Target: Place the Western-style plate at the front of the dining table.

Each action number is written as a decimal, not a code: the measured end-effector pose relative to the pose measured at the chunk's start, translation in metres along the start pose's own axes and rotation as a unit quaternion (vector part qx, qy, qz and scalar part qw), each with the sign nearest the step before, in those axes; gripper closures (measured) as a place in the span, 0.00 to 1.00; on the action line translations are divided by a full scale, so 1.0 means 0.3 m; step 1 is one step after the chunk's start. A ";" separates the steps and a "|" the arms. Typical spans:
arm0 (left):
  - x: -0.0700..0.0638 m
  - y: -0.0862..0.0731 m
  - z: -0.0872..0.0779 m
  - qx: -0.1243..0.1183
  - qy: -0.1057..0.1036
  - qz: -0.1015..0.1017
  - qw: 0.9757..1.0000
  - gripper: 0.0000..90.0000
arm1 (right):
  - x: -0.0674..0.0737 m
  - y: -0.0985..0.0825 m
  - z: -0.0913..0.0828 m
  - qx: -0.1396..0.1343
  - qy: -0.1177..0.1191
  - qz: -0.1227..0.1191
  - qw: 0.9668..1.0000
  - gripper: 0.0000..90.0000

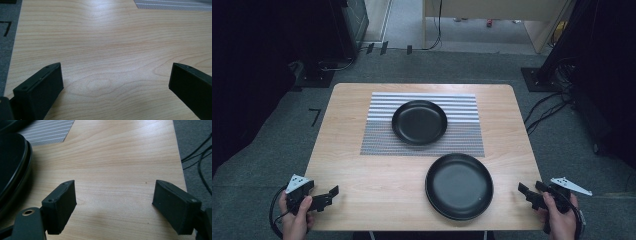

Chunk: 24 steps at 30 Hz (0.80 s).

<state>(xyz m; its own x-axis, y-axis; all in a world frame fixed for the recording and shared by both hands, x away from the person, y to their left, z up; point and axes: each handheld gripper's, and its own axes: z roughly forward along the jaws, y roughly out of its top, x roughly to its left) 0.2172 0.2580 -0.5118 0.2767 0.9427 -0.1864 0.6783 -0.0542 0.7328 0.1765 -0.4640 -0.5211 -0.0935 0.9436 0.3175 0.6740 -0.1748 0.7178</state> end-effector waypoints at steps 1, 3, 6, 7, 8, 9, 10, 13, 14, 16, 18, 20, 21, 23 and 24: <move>-0.001 0.001 0.002 0.003 0.003 0.002 1.000 0.00 | 0.004 0.001 0.002 0.001 -0.006 -0.003 1.000 0.20; -0.006 0.003 0.009 0.008 0.009 0.006 1.000 0.00 | 0.016 0.001 0.009 0.001 -0.014 -0.011 1.000 0.20; -0.016 0.001 0.020 0.016 0.017 0.012 1.000 0.00 | 0.041 -0.007 0.022 -0.002 -0.040 -0.037 0.999 0.19; -0.018 0.000 0.020 0.016 0.020 0.015 1.000 0.00 | 0.052 -0.013 0.028 -0.006 -0.052 -0.051 0.997 0.19; -0.021 -0.001 0.022 0.016 0.023 0.017 0.999 0.00 | 0.059 -0.015 0.030 -0.003 -0.058 -0.056 0.997 0.19; -0.024 -0.003 0.023 0.015 0.026 0.020 0.999 0.00 | 0.068 -0.016 0.034 0.000 -0.066 -0.066 0.996 0.19; -0.027 -0.004 0.025 0.015 0.030 0.024 0.999 0.00 | 0.072 -0.016 0.036 0.001 -0.071 -0.072 0.995 0.19; -0.047 -0.012 0.033 0.019 0.053 0.050 0.997 0.00 | 0.082 -0.017 0.041 0.006 -0.082 -0.083 0.993 0.18; -0.059 -0.013 0.039 0.027 0.067 0.064 0.995 0.00 | 0.087 -0.018 0.043 0.009 -0.087 -0.088 0.992 0.18; -0.064 -0.012 0.042 0.028 0.069 0.066 0.995 0.00 | 0.102 -0.021 0.050 0.015 -0.102 -0.107 0.989 0.18; -0.064 -0.012 0.042 0.028 0.069 0.066 0.995 0.00 | 0.105 -0.022 0.050 0.016 -0.101 -0.104 0.989 0.18; -0.064 -0.012 0.042 0.028 0.070 0.065 0.995 0.00 | 0.105 -0.022 0.050 0.016 -0.101 -0.104 0.989 0.18; -0.064 -0.012 0.042 0.028 0.070 0.064 0.995 0.00 | 0.105 -0.022 0.050 0.016 -0.101 -0.104 0.989 0.18; -0.064 -0.012 0.042 0.028 0.072 0.063 0.995 0.00 | 0.105 -0.022 0.050 0.016 -0.101 -0.104 0.989 0.18; -0.064 -0.012 0.042 0.027 0.072 0.062 0.995 0.00 | 0.105 -0.022 0.050 0.016 -0.101 -0.104 0.989 0.18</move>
<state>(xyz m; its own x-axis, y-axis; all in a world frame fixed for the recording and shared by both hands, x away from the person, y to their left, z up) 0.2179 0.2359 -0.5192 0.2623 0.9650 0.0020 0.6822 -0.1869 0.7069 0.1803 -0.4290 -0.5251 -0.0860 0.9958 0.0318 0.6786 0.0352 0.7337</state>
